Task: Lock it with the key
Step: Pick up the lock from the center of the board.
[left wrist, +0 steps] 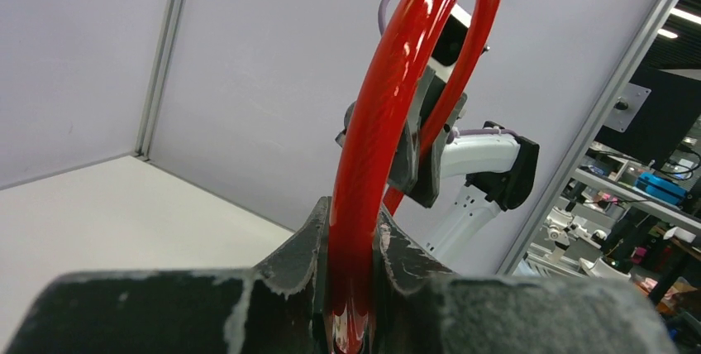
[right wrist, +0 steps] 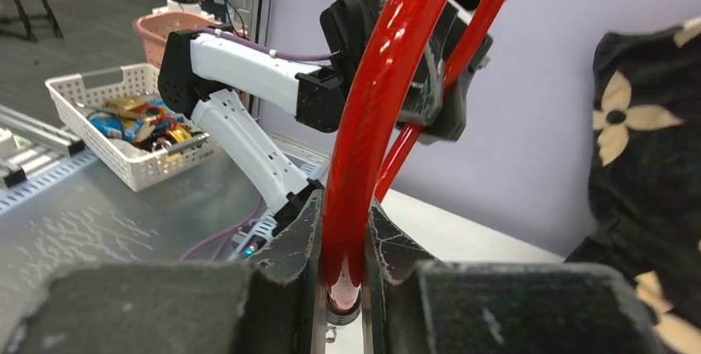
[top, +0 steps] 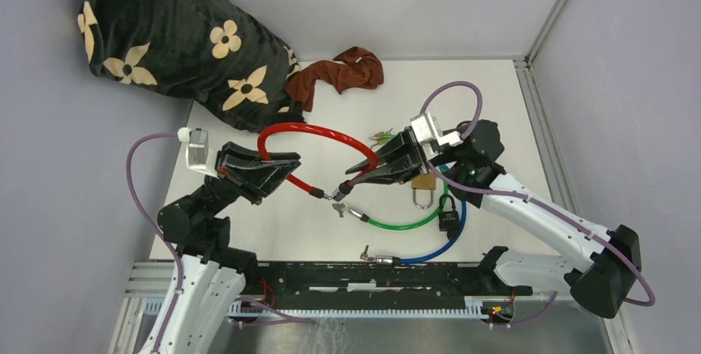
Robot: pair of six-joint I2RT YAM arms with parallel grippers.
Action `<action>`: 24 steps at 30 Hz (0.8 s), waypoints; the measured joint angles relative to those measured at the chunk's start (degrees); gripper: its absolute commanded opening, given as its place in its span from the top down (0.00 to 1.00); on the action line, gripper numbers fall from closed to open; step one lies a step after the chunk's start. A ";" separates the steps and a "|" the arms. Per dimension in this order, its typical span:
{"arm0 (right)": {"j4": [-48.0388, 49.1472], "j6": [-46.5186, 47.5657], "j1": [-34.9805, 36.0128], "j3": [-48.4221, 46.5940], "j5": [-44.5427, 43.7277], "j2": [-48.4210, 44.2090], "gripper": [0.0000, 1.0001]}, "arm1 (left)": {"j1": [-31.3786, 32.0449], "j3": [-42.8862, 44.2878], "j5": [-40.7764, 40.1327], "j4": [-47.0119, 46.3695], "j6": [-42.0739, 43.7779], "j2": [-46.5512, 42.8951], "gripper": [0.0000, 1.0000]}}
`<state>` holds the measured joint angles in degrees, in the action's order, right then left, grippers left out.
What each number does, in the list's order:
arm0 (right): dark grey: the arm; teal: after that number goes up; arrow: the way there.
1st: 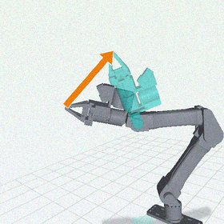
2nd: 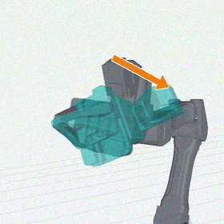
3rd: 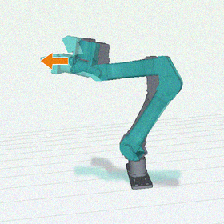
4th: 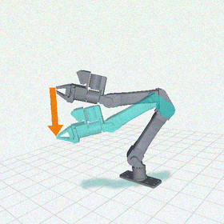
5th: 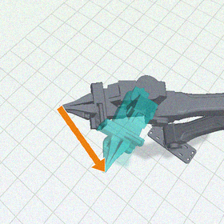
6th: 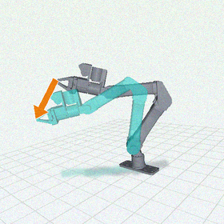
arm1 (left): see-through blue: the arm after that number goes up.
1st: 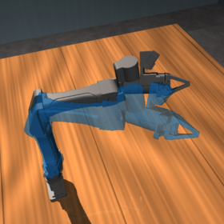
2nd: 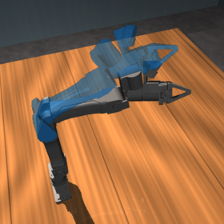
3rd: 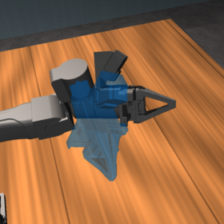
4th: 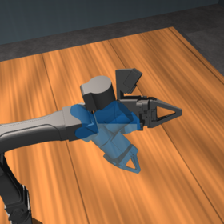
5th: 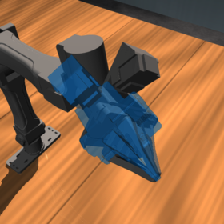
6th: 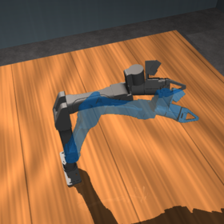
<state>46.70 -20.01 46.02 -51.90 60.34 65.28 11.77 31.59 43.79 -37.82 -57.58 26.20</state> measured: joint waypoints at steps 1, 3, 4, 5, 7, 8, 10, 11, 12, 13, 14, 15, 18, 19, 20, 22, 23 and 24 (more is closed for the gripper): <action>-2.84 2.43 0.00 -2.38 0.94 0.28 1.00 | 0.00 0.00 0.07 -0.52 -0.15 -0.07 0.98; -7.19 6.32 0.00 -5.62 2.36 0.57 1.00 | 0.00 -0.02 0.26 -1.20 -0.24 -0.31 0.98; -8.87 7.82 0.00 -6.36 2.78 0.55 1.00 | 0.00 -0.09 0.33 -1.42 -0.20 -0.59 0.98; -10.27 9.14 0.00 -6.67 2.82 0.55 1.00 | 0.00 -0.13 0.33 -1.42 -0.13 -0.92 0.98; -14.45 12.17 0.00 -6.80 2.01 0.52 1.00 | 0.00 -0.26 0.20 -1.05 0.44 -1.64 0.98; -16.48 13.40 0.00 -6.80 1.25 0.52 1.00 | 0.00 -0.39 0.09 -0.76 0.98 -1.92 0.98; -19.76 15.13 0.00 -6.80 -0.37 0.48 1.00 | 0.00 -0.83 -0.26 0.39 2.23 -2.32 0.98; -20.79 15.54 0.00 -6.71 -1.18 0.39 1.00 | 0.00 -1.07 -0.46 0.96 2.75 -2.34 0.98; -21.29 15.67 0.00 -6.56 -1.88 0.26 1.00 | 0.00 -1.33 -0.66 1.62 3.21 -2.32 0.98; -21.55 15.58 0.00 -6.23 -2.71 0.00 1.00 | 0.00 -1.66 -0.90 2.05 3.45 -2.32 0.98; -21.68 15.32 0.02 -5.81 -3.54 -0.28 1.00 | 0.00 -2.05 -1.27 2.54 3.76 -2.32 0.98; -21.75 15.08 0.09 -5.46 -4.15 -0.57 1.00 | 0.00 -2.32 -1.44 2.99 3.87 -2.32 0.98; -22.05 14.38 0.55 -4.85 -5.81 -1.05 1.00 | 0.00 -3.13 -1.90 3.89 3.93 -2.43 0.98; -22.38 14.32 0.74 -4.63 -6.49 -1.25 1.00 | 0.00 -3.34 -1.99 4.15 3.96 -2.51 0.98; -22.84 14.34 0.81 -4.48 -6.95 -1.44 1.00 | 0.00 -3.50 -2.10 4.52 4.09 -2.64 0.98; -24.55 14.51 0.87 -4.35 -8.37 -1.99 1.00 | 0.00 -3.74 -2.45 5.57 4.70 -3.04 0.98; -25.18 14.58 0.87 -4.17 -9.27 -2.29 1.00 | 0.00 -3.82 -2.75 6.23 5.05 -3.32 0.98; -25.70 14.73 0.87 -3.93 -9.97 -2.58 1.00 | 0.00 -3.87 -2.97 6.93 5.49 -3.63 0.98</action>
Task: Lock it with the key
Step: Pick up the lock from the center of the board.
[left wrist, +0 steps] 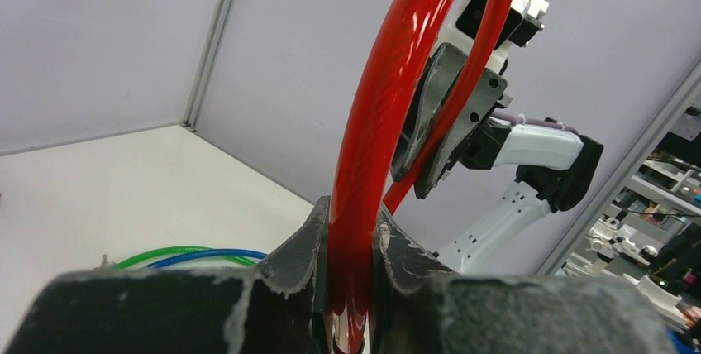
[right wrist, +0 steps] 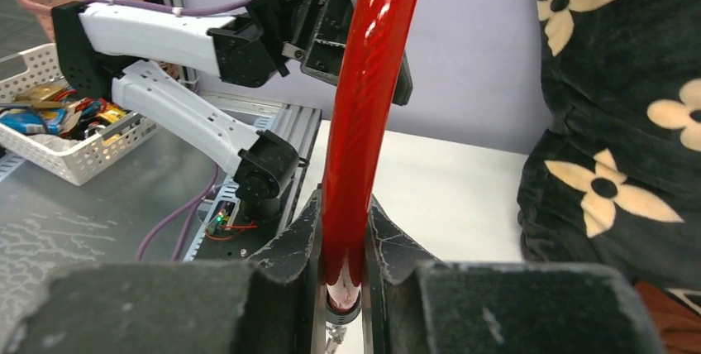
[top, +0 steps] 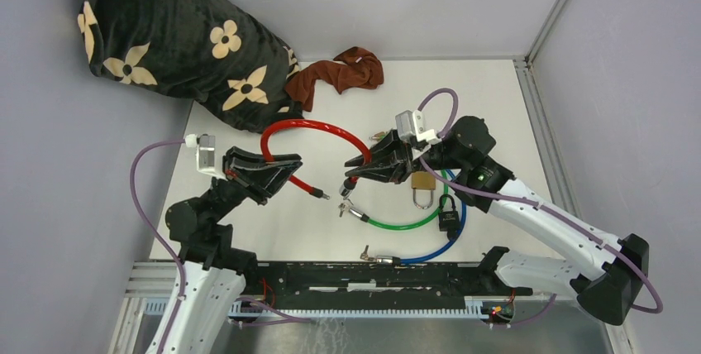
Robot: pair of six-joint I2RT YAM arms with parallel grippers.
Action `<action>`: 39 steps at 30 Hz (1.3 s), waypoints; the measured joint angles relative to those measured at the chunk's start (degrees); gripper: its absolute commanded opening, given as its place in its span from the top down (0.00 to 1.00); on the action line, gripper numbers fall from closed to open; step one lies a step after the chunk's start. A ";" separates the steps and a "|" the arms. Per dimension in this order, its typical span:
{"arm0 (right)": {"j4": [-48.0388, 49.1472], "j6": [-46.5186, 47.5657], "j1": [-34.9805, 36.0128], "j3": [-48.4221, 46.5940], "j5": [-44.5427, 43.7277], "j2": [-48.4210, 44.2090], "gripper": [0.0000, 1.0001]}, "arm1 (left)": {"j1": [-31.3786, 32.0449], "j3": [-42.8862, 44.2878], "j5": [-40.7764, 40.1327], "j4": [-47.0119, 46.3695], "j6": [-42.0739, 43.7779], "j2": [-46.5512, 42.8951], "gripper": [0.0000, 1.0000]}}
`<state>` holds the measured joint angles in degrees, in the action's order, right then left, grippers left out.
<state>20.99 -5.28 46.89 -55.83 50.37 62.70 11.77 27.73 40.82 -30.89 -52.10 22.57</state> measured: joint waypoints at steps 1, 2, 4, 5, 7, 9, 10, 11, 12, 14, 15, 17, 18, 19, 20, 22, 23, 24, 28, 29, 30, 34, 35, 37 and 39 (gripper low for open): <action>-0.39 0.04 0.00 0.20 -0.66 -0.20 1.00 | 0.00 0.00 -0.22 0.83 0.72 -0.31 0.98; -1.01 0.02 0.00 0.37 -1.60 -0.39 1.00 | 0.00 0.00 -0.42 1.75 1.53 -0.61 0.98; -2.29 0.02 0.04 0.46 -3.41 -0.50 1.00 | 0.00 -0.02 -1.46 3.91 3.52 -1.03 0.98; -3.04 0.04 0.04 0.48 -4.52 -0.50 1.00 | 0.00 -0.02 -2.36 5.46 4.81 -1.14 0.98; -4.50 0.11 0.09 0.68 -6.99 -0.50 1.00 | 0.00 -0.02 -4.70 8.74 7.50 -1.14 0.92; -6.10 0.28 0.11 1.18 -9.51 -0.52 1.00 | 0.00 0.00 -8.35 13.42 11.37 -0.85 0.80; -6.99 0.37 0.13 1.60 -10.78 -0.55 1.00 | 0.00 0.00 -9.88 15.30 12.96 -0.55 0.74; -7.65 0.46 0.13 2.10 -12.00 -0.59 1.00 | 0.00 0.00 -11.72 17.62 14.75 -0.07 0.69; -8.31 0.50 0.15 2.97 -13.53 -0.74 1.00 | 0.00 0.00 -13.46 19.98 16.37 0.66 0.61; -9.09 0.59 0.13 5.27 -15.85 -1.18 1.00 | 0.00 0.00 -16.22 23.63 18.36 2.25 0.50; -9.42 0.59 0.15 6.45 -16.90 -1.40 1.00 | -0.02 0.00 -17.31 25.24 19.06 3.13 0.45; -10.12 0.59 0.17 8.76 -19.54 -1.57 1.00 | -0.13 0.00 -18.23 28.06 19.91 5.01 0.36; -10.40 0.57 0.22 9.84 -21.09 -1.57 1.00 | -0.13 0.02 -18.25 29.55 20.11 5.86 0.31; -10.60 0.50 0.24 10.93 -22.62 -1.57 1.00 | -0.11 0.07 -18.25 31.17 20.35 6.56 0.26; -10.97 0.44 0.24 12.00 -24.52 -1.55 1.00 | -0.11 0.15 -18.34 32.74 20.81 7.13 0.23; -11.67 0.13 0.24 13.27 -27.21 -1.20 1.00 | -0.11 0.90 -18.84 36.17 21.99 7.93 0.15; -11.87 -0.04 0.24 13.64 -28.33 -0.90 1.00 | -0.11 1.36 -19.37 37.44 22.73 8.15 0.12; -11.98 -0.33 0.24 13.99 -29.64 -0.37 1.00 | -0.11 2.10 -19.96 39.17 23.45 8.22 0.10; -12.17 -1.42 0.24 14.60 -33.55 1.70 1.00 | -0.11 5.90 -22.38 43.23 25.44 7.80 0.08; -12.17 -1.66 0.24 14.62 -34.38 2.12 1.00 | -0.11 6.82 -22.82 43.85 25.83 7.54 0.08; -12.22 -1.95 0.24 14.62 -35.15 2.43 1.00 | -0.11 7.74 -22.95 44.50 26.29 7.06 0.08; -12.11 -2.49 0.17 14.62 -38.21 3.06 1.00 | -0.11 9.75 -22.77 45.11 26.71 4.57 0.19; -12.11 -2.58 0.11 14.62 -38.97 3.23 1.00 | -0.11 10.10 -22.58 45.11 26.71 3.87 0.25; -12.11 -2.73 0.07 14.60 -40.22 3.74 1.00 | -0.11 10.84 -21.44 44.92 26.64 2.78 0.34; -12.26 -3.04 0.09 14.45 -41.48 4.35 1.00 | -0.11 11.28 -19.43 43.87 26.23 2.29 0.39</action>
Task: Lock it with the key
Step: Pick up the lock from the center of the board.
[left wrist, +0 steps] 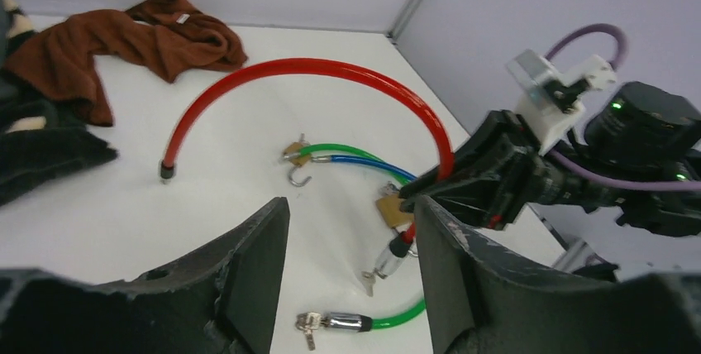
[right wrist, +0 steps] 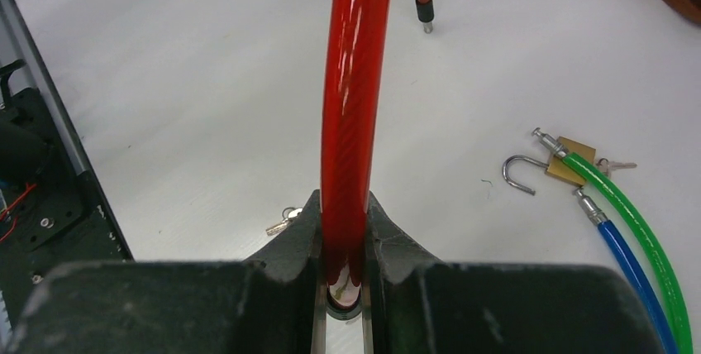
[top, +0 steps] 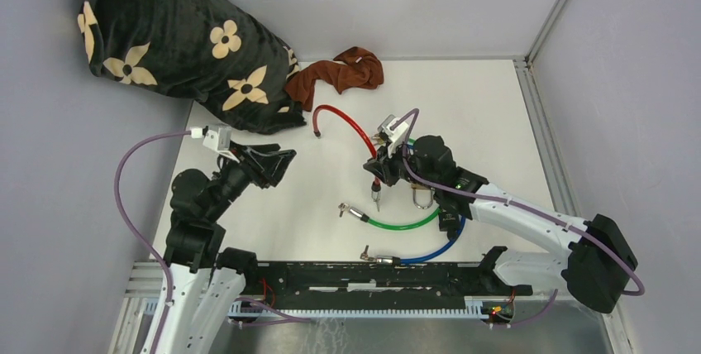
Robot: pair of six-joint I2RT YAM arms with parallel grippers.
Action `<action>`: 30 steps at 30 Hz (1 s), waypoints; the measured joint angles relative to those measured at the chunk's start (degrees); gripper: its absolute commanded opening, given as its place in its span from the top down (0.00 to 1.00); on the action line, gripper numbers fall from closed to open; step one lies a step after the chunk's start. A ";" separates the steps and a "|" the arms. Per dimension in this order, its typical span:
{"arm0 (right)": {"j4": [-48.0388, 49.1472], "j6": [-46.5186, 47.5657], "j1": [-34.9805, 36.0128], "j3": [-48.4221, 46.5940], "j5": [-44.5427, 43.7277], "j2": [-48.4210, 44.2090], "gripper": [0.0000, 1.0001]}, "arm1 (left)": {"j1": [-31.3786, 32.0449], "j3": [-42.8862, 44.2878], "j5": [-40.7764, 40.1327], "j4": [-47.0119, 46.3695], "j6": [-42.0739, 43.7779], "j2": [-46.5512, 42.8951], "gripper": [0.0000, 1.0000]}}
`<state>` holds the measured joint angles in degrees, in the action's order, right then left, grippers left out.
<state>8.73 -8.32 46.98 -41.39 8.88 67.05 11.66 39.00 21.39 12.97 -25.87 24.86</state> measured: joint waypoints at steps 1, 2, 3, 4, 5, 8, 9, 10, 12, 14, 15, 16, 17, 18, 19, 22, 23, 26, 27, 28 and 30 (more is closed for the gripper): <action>-0.13 -0.17 0.02 -0.26 -0.55 0.35 1.00 | 0.00 0.07 1.05 -0.59 -0.61 -0.02 0.39; -0.22 -0.35 0.17 -0.55 -1.31 0.72 1.00 | 0.00 0.02 2.73 -1.75 -1.97 0.15 0.37; -0.13 -0.44 0.52 -0.83 -2.16 1.07 1.00 | 0.00 -0.15 4.52 -3.48 -3.91 0.63 0.35; 0.22 -0.55 1.09 -0.92 -2.97 1.36 1.00 | 0.00 -0.37 5.99 -5.11 -5.79 1.36 0.33; 0.63 -0.63 1.84 -0.92 -3.69 1.57 1.00 | 0.00 -0.63 7.34 -6.80 -7.85 2.38 0.32; 1.49 -0.66 4.76 -1.01 -5.88 2.36 1.00 | 0.63 -0.83 9.99 -10.40 -12.17 7.50 0.21; 1.81 -0.66 5.79 -1.09 -6.60 2.78 1.00 | 1.33 -0.81 10.47 -11.47 -13.40 9.90 0.17; 2.10 -0.66 6.49 -1.18 -7.10 3.13 1.00 | 2.19 -0.79 10.64 -12.31 -14.23 12.15 0.14; 3.13 -0.85 8.00 -1.46 -7.98 4.13 1.00 | 4.74 -0.74 10.58 -13.31 -15.52 15.80 0.11; 4.09 -0.90 9.27 -1.97 -8.61 5.42 1.00 | 7.96 -0.74 10.47 -13.73 -17.05 19.39 0.10; 4.26 -0.87 9.79 -2.38 -8.85 6.08 1.00 | 8.81 -0.81 10.47 -13.88 -17.66 20.11 0.10; 4.55 -0.87 10.45 -3.02 -9.14 6.97 1.00 | 9.70 -0.94 10.45 -14.16 -18.40 20.79 0.10; 4.57 -0.85 10.88 -3.48 -9.20 7.61 1.00 | 10.14 -0.98 10.43 -14.34 -18.93 21.00 0.10; 4.70 -0.83 11.34 -3.91 -9.27 8.20 1.00 | 10.40 -1.03 10.27 -14.73 -19.30 21.14 0.10; 4.92 -0.79 11.98 -4.42 -9.33 8.85 1.00 | 10.54 -1.07 10.16 -15.26 -19.74 21.16 0.11; 5.49 -0.33 13.68 -5.51 -9.16 10.49 1.00 | 10.62 -1.16 9.79 -17.20 -20.74 21.16 0.26; 5.75 -0.17 14.16 -5.75 -9.14 10.88 1.00 | 10.62 -1.20 9.49 -17.70 -21.03 21.16 0.35; 6.88 0.94 15.50 -6.29 -8.66 11.67 1.00 | 10.60 -2.08 8.63 -18.60 -22.14 21.14 0.74; 7.23 1.29 15.78 -6.29 -8.31 11.67 1.00 | 10.60 -2.64 8.46 -18.80 -22.38 21.11 0.87; 7.76 1.77 16.00 -6.29 -7.65 11.67 1.00 | 10.60 -3.15 8.31 -18.82 -22.62 21.07 0.96; 6.95 2.60 16.15 -6.27 -6.29 11.80 0.80 | 10.71 -3.80 8.41 -19.19 -23.69 20.46 0.97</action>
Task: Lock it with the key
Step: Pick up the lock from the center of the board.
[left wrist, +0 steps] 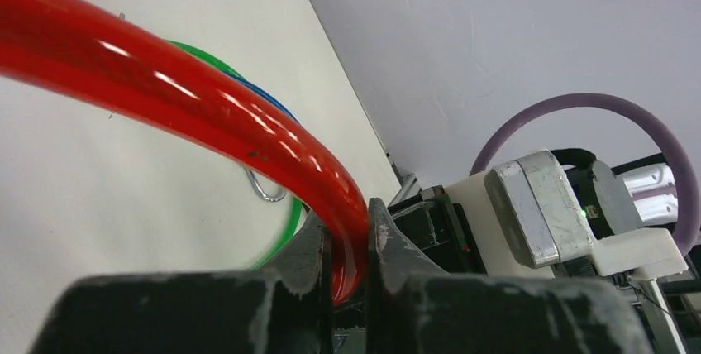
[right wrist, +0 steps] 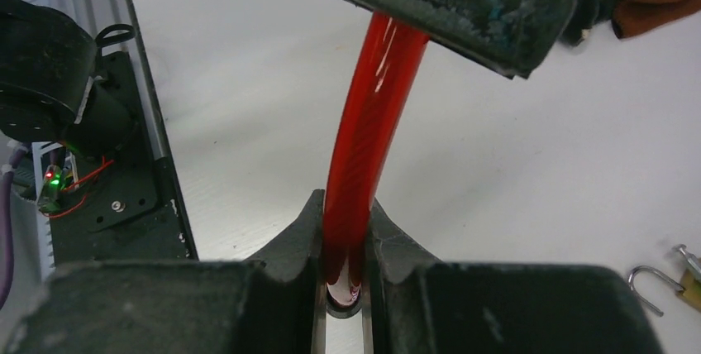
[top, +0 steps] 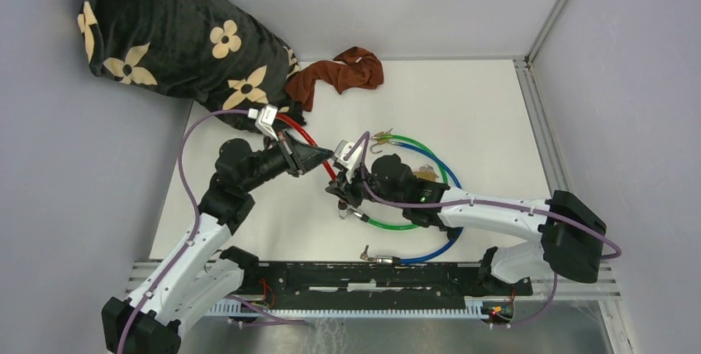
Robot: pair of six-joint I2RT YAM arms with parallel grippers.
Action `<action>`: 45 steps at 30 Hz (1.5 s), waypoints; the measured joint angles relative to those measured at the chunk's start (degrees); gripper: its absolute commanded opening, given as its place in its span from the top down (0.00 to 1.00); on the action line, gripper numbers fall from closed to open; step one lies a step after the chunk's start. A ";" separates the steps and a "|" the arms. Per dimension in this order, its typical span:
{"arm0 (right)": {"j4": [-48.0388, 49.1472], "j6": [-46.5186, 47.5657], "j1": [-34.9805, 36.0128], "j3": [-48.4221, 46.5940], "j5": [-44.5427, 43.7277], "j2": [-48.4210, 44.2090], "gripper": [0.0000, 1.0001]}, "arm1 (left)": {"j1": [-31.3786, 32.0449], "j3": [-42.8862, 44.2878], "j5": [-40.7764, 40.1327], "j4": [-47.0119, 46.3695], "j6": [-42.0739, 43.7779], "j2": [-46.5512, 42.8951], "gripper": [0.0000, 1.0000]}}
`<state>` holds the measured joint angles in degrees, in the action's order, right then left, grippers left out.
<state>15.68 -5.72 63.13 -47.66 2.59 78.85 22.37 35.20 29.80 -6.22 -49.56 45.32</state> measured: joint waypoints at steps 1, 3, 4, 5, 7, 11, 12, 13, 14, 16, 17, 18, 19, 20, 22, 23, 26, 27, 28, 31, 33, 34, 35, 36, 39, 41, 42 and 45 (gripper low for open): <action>-0.07 0.59 -0.07 0.13 1.18 -0.02 0.59 | 0.35 -0.04 -0.02 0.15 0.00 -0.52 0.98; 1.16 1.51 -0.24 0.59 3.89 -0.44 0.37 | 0.44 -0.04 -0.42 0.66 0.55 -1.64 0.98; 2.10 2.36 -0.24 1.29 5.60 -1.25 0.29 | 0.35 -0.04 -0.96 1.33 1.55 -2.14 0.98; 2.97 3.30 -0.15 2.34 7.15 -2.69 0.20 | 0.24 -0.04 -1.20 2.25 2.78 -2.49 0.98; 3.67 4.98 -0.37 4.76 9.31 -6.97 0.09 | 0.20 0.07 -0.98 4.76 6.34 -3.04 0.98; 4.04 9.14 -4.37 10.23 11.87 -19.74 0.02 | 0.13 1.92 2.54 13.55 17.49 -3.34 0.98; 4.11 10.21 -6.08 11.21 12.17 -22.91 0.02 | 0.13 2.99 4.24 16.33 20.79 -3.28 0.98; 4.26 11.02 -7.34 11.76 12.31 -25.00 0.02 | 0.13 4.31 5.92 18.93 23.98 -3.06 0.98; 4.44 12.37 -9.16 12.37 12.41 -27.43 0.02 | 0.13 6.03 7.96 21.90 27.32 -2.62 0.98; 4.68 15.13 -11.19 12.98 12.24 -30.08 0.02 | 0.15 10.27 11.52 27.91 34.23 -1.07 0.98; 4.85 16.63 -11.58 13.18 12.20 -30.71 0.02 | 0.15 12.22 12.85 30.67 37.38 -0.28 0.98; 4.98 19.08 -11.76 13.40 12.26 -31.08 0.02 | 0.15 14.71 14.19 34.29 41.38 0.76 0.98; 5.14 21.79 -11.78 13.66 12.48 -31.17 0.02 | 0.15 17.14 15.06 37.90 45.31 1.79 0.98; 5.20 24.87 -11.78 13.97 12.66 -31.01 0.02 | 0.15 19.65 15.72 41.70 49.33 2.89 0.98; 5.05 29.46 -11.78 14.10 12.74 -30.21 0.02 | 0.15 24.74 16.17 49.81 57.31 5.38 0.98; 4.81 31.28 -11.78 14.01 12.92 -29.77 0.02 | 0.15 27.54 16.24 54.14 61.18 6.93 0.98; 1.81 37.33 -11.78 11.67 14.16 -27.47 0.02 | 0.15 34.14 16.13 65.31 71.32 11.34 0.98; 0.55 39.34 -11.78 10.14 14.82 -26.45 0.02 | 0.15 36.28 15.80 69.42 74.88 13.03 0.98; -0.22 40.83 -11.78 8.96 15.30 -25.70 0.02 | 0.15 37.92 15.39 72.85 77.96 14.49 0.98; -1.51 44.92 -11.76 5.70 16.79 -24.35 0.02 | 0.15 40.48 13.42 80.85 84.80 17.27 0.98; -1.73 46.95 -11.76 4.72 17.46 -24.30 0.02 | 0.15 40.52 11.85 84.24 87.69 17.53 0.98; -1.75 48.09 -11.74 4.37 18.12 -24.30 0.02 | 0.15 40.52 11.21 85.66 88.94 17.44 0.98; -1.84 49.09 -11.65 4.17 18.64 -24.28 0.02 | 0.15 40.52 10.78 86.68 89.92 17.18 0.98; -2.36 50.23 -11.58 3.91 19.47 -24.17 0.02 | 0.15 40.52 10.60 87.71 90.90 16.76 0.98; -4.46 52.78 -10.99 2.32 22.16 -22.34 0.02 | 0.15 40.52 10.64 89.35 92.85 15.58 0.98; -6.29 53.88 -10.69 0.72 23.98 -20.37 0.02 | 0.15 40.52 10.80 90.12 93.88 14.93 0.98; -7.13 54.27 -10.62 0.04 24.81 -19.37 0.03 | 0.15 40.52 10.82 90.29 94.42 14.67 0.98; -8.63 54.95 -10.62 -0.68 26.10 -17.22 0.04 | 0.15 40.50 10.91 90.40 96.04 13.70 0.98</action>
<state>7.05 49.23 52.51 -48.34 28.69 61.63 22.52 75.70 40.71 84.18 46.48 59.02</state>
